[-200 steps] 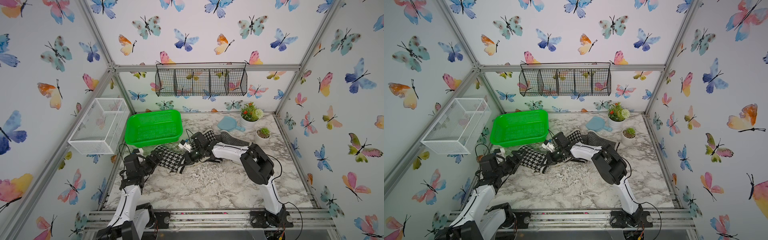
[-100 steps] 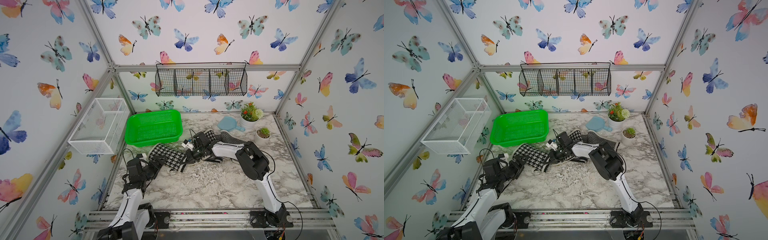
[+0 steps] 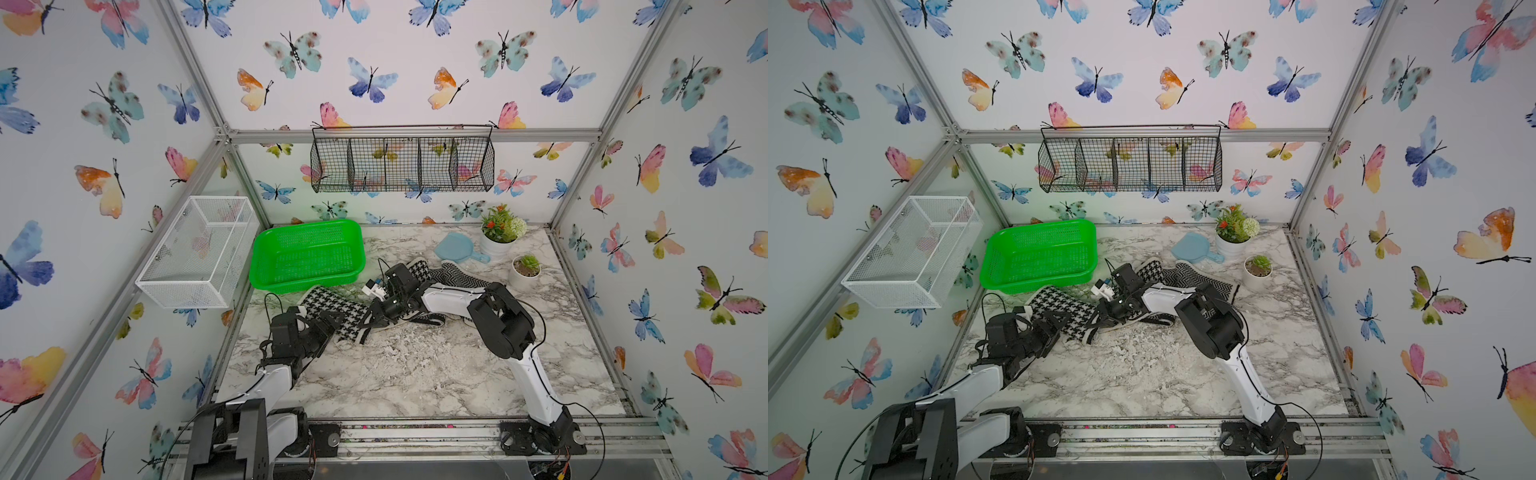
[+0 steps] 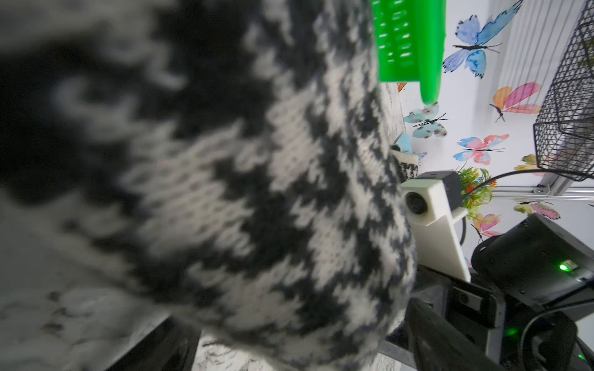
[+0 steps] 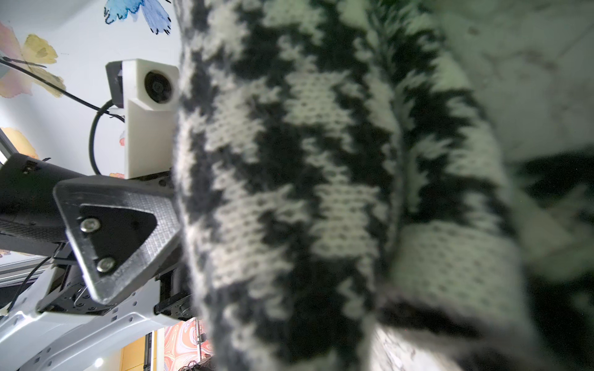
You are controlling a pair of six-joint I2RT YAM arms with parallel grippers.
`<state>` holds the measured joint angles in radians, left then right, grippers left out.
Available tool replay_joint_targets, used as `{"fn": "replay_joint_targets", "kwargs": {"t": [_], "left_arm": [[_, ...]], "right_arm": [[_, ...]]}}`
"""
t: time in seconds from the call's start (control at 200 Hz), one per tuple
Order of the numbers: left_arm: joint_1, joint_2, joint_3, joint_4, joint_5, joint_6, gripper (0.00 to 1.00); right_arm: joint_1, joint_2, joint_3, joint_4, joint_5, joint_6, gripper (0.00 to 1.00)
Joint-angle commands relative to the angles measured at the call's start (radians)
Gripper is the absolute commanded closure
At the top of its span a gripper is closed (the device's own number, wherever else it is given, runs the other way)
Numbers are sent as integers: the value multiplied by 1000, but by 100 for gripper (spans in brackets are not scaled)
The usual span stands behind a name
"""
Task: Roll up the scarf and place it into the basket
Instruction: Pick up the scarf at the center of the board.
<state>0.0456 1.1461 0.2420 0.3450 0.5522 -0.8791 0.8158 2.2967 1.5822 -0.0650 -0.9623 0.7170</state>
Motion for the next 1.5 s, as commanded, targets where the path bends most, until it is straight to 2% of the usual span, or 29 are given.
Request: {"fn": "replay_joint_targets", "kwargs": {"t": [0.0, 0.1, 0.34, 0.415, 0.456, 0.526, 0.586, 0.616, 0.676, 0.746, 0.766, 0.776, 0.781, 0.791, 0.801, 1.001, 1.061, 1.081, 1.166, 1.311, 1.497], "left_arm": [[-13, 51, 27, 70, -99, -4, 2], [-13, 107, 30, 125, -120, -19, 2], [-19, 275, 62, 306, -78, -66, 0], [-21, 301, 60, 366, -40, -84, 7], [-22, 310, 60, 384, -30, -87, 16], [-22, 313, 57, 399, -17, -87, 42], [-22, 301, 51, 396, -18, -89, 80], [-21, 290, 46, 387, -24, -89, 88], [-22, 260, 39, 379, -30, -86, 95], [-22, 214, 41, 334, -39, -75, 98], [-22, 199, 43, 317, -43, -72, 99], [-21, 190, 44, 310, -45, -70, 99], [-21, 184, 45, 305, -45, -69, 99], [-21, 173, 46, 297, -47, -66, 99], [-21, 164, 49, 286, -48, -64, 100], [-24, -78, 150, 44, -59, -14, 100], [-23, -123, 205, -27, -59, -6, 100], [-24, -134, 224, -51, -97, -2, 100], [-24, -152, 318, -120, -124, 16, 100], [-22, -80, 480, -136, -200, 51, 100], [-21, 159, 738, -180, -255, 136, 100]], "right_arm": [[-10, 35, 0, -4, 11, 12, 98], [-10, 37, -9, -1, 6, 14, 98], [-10, 36, -31, 10, -10, 12, 97], [-10, 33, -34, 5, -13, 2, 95], [-10, 30, -34, -5, -7, -9, 94], [-10, 24, -33, -24, -7, -30, 92], [-10, 10, -35, -30, -4, -50, 87], [-10, 1, -34, -36, 1, -60, 85], [-10, -17, -28, -62, 11, -90, 78], [-10, -43, -14, -112, 29, -138, 68], [-10, -53, -9, -131, 36, -156, 49], [-10, -58, -7, -138, 40, -164, 21], [-11, -60, -5, -144, 43, -169, 12], [-11, -64, -2, -154, 47, -178, 5], [-12, -72, 1, -165, 55, -187, 3], [-21, -258, 12, -306, 236, -319, 2], [-24, -331, -9, -308, 302, -333, 2], [-24, -349, -17, -305, 323, -334, 2], [-26, -447, -61, -285, 396, -340, 2], [-25, -536, -117, -270, 438, -342, 2], [-26, -579, -166, -260, 441, -343, 2]]}}
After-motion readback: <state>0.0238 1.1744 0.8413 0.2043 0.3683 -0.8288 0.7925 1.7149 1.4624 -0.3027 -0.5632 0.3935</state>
